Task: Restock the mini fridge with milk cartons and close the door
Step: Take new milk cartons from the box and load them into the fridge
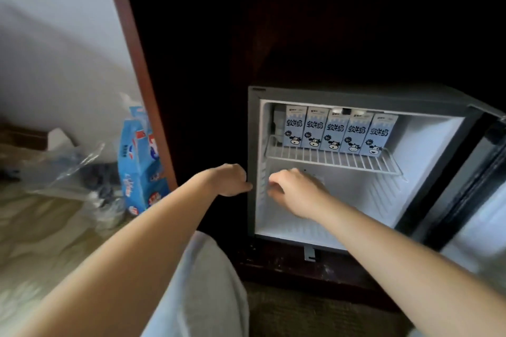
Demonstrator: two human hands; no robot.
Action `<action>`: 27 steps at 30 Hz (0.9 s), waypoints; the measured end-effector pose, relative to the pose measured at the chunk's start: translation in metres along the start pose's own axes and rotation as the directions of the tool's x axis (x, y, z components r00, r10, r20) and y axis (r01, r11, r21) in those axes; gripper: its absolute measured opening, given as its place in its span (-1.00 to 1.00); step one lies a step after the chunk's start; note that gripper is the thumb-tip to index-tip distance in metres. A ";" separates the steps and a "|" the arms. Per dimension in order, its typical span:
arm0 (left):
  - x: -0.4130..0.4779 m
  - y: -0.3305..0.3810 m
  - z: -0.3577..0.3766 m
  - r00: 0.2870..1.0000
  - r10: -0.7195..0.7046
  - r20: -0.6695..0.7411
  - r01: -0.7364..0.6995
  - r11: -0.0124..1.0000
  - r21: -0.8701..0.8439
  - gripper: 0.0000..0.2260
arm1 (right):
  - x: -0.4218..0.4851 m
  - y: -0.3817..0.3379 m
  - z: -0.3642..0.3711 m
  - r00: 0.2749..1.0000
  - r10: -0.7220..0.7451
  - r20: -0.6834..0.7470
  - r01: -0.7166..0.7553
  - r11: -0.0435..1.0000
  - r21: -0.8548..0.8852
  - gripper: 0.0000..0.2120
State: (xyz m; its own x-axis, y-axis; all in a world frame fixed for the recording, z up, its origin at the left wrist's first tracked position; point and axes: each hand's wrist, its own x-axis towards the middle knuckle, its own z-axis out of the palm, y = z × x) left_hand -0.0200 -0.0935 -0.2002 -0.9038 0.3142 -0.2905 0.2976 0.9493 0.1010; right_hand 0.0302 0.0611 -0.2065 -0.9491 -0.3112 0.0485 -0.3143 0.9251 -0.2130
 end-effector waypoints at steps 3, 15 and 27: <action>-0.035 -0.030 -0.025 1.000 -0.012 -0.028 0.013 1.000 0.026 -0.62 | 0.005 -0.038 -0.028 0.997 -0.072 0.027 0.073 0.997 -0.014 -0.83; -0.161 -0.154 0.017 0.978 -0.209 0.016 0.206 0.972 0.113 -0.58 | 0.001 -0.188 0.004 0.919 -0.312 0.239 0.360 0.912 -0.196 -0.72; -0.198 -0.185 0.150 0.934 -0.279 0.222 0.303 0.949 -0.085 -0.58 | 0.000 -0.220 0.146 0.833 -0.278 0.478 0.335 0.942 -0.034 -0.77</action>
State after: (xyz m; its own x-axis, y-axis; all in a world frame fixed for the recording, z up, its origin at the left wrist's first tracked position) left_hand 0.1503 -0.3303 -0.3041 -0.8593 0.0302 -0.5106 -0.0178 0.9959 0.0888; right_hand 0.1030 -0.1745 -0.3024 -0.6929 -0.6208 -0.3668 -0.6142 0.7746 -0.1507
